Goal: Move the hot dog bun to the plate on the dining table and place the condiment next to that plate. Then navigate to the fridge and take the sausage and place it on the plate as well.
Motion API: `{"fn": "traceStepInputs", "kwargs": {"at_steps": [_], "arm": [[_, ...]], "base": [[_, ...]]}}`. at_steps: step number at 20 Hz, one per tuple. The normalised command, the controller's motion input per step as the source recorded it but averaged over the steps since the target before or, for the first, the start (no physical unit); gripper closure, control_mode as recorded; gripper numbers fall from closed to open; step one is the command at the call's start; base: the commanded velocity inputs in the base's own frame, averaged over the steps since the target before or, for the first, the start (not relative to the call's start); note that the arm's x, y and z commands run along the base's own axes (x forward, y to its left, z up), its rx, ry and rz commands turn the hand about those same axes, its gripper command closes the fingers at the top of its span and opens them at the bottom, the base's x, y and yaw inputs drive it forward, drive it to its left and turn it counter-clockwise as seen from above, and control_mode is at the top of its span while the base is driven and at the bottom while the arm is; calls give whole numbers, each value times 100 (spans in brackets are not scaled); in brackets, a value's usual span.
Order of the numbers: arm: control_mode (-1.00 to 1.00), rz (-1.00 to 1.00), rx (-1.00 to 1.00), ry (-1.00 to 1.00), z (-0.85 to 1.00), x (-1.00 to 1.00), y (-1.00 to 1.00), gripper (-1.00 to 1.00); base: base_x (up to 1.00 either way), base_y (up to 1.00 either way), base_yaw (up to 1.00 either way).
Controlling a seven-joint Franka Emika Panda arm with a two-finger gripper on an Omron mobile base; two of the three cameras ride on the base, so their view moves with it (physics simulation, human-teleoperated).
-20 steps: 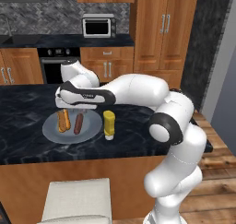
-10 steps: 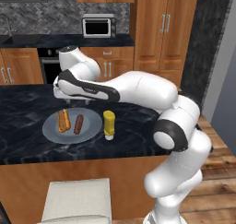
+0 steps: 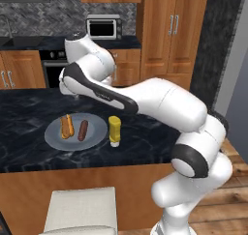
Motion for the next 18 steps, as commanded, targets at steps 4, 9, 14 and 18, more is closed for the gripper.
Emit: {"fn": "traceStepInputs", "kwargs": {"at_steps": [4, 9, 14, 18], "arm": [[-100, 0, 6, -2, 20, -70, -71, -100], [-100, 0, 12, 0, 9, -74, -86, -100], [-100, 0, 11, -3, 3, -68, -82, -100], [-100, 0, 13, 0, 0, -27, -82, -100]], "base": [[0, 0, 0], [0, 0, 0], [0, 0, 0], [0, 0, 0]]}}
